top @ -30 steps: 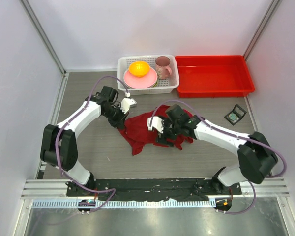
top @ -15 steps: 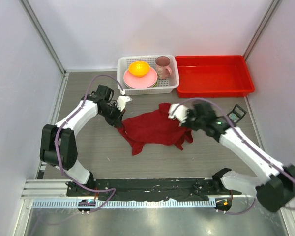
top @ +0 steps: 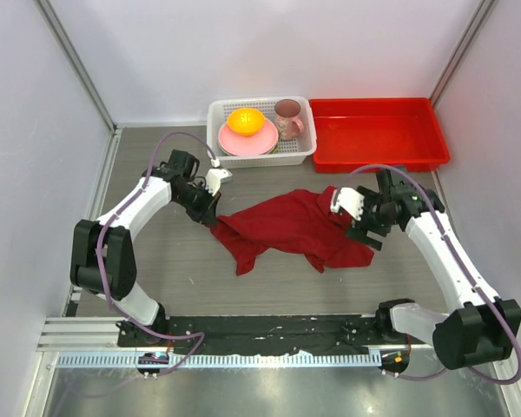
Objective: Pin the brooch onto the clothing
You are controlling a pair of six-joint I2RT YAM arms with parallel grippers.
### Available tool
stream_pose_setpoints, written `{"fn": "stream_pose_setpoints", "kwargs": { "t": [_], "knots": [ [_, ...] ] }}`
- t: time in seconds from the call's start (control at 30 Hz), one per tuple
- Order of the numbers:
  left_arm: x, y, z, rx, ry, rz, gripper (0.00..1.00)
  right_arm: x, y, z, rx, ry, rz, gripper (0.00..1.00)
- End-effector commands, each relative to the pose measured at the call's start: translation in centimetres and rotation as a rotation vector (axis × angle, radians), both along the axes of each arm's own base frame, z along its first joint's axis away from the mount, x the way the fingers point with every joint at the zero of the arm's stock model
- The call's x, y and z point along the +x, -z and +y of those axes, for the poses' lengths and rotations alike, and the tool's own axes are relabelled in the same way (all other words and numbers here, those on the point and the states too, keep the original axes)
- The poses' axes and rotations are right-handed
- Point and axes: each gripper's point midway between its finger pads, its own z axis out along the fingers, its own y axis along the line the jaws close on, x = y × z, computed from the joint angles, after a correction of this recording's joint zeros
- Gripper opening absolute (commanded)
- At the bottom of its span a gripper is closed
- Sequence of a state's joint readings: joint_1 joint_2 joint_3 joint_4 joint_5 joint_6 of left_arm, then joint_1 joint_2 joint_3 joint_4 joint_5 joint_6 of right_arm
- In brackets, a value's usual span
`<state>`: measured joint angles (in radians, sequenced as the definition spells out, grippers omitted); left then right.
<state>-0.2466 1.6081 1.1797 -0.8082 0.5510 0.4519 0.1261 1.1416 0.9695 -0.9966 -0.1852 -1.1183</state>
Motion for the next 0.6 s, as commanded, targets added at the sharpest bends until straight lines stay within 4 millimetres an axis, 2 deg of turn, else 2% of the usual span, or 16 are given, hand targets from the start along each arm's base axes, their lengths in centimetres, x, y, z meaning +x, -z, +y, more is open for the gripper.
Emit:
{"fn": "stream_pose_setpoints", "kwargs": {
  "t": [0.0,0.07,0.1,0.13,0.23,0.27,0.3,0.37,0.43,0.5,0.57],
  "knots": [
    [0.0,-1.6,-0.5,-0.039,0.006,-0.016,0.0,-1.0,-3.9,7.8,0.209,-0.174,-0.013,0.9],
    [-0.1,-1.2,-0.5,-0.035,0.005,-0.01,0.0,-1.0,-4.2,10.2,0.251,-0.174,-0.034,0.79],
    [-0.1,-1.2,-0.5,-0.035,0.003,-0.007,0.0,-2.0,-3.8,12.4,0.262,-0.239,-0.022,0.74],
    [0.0,-1.3,-0.5,-0.035,0.003,-0.007,0.0,-1.9,-3.4,13.7,0.276,-0.239,-0.015,0.65],
    [0.1,-1.4,-0.5,-0.034,0.001,-0.002,0.0,-2.2,-1.7,16.3,0.25,-0.263,0.001,0.63],
    [0.1,-1.5,-0.6,-0.037,0.003,-0.001,0.0,-1.7,-0.3,16.4,0.212,-0.248,0.024,0.66],
    [0.1,-1.8,-0.6,-0.04,0.003,-0.007,0.0,-1.2,0.3,16.8,0.21,-0.236,0.016,0.73],
    [0.1,-1.9,-0.6,-0.041,0.004,-0.011,0.0,-0.6,1.8,17.1,0.192,-0.198,0.041,0.76],
    [0.1,-2.1,-0.5,-0.04,0.004,-0.016,0.0,0.2,2.8,17.1,0.174,-0.177,0.033,0.77],
    [-0.1,-2.0,-0.5,-0.04,0.008,-0.013,0.0,0.1,4.2,17.0,0.155,-0.163,0.062,0.77],
    [0.0,-1.9,-0.6,-0.04,0.007,-0.014,0.0,0.3,5.0,16.9,0.143,-0.155,0.069,0.72]
  ]
}}
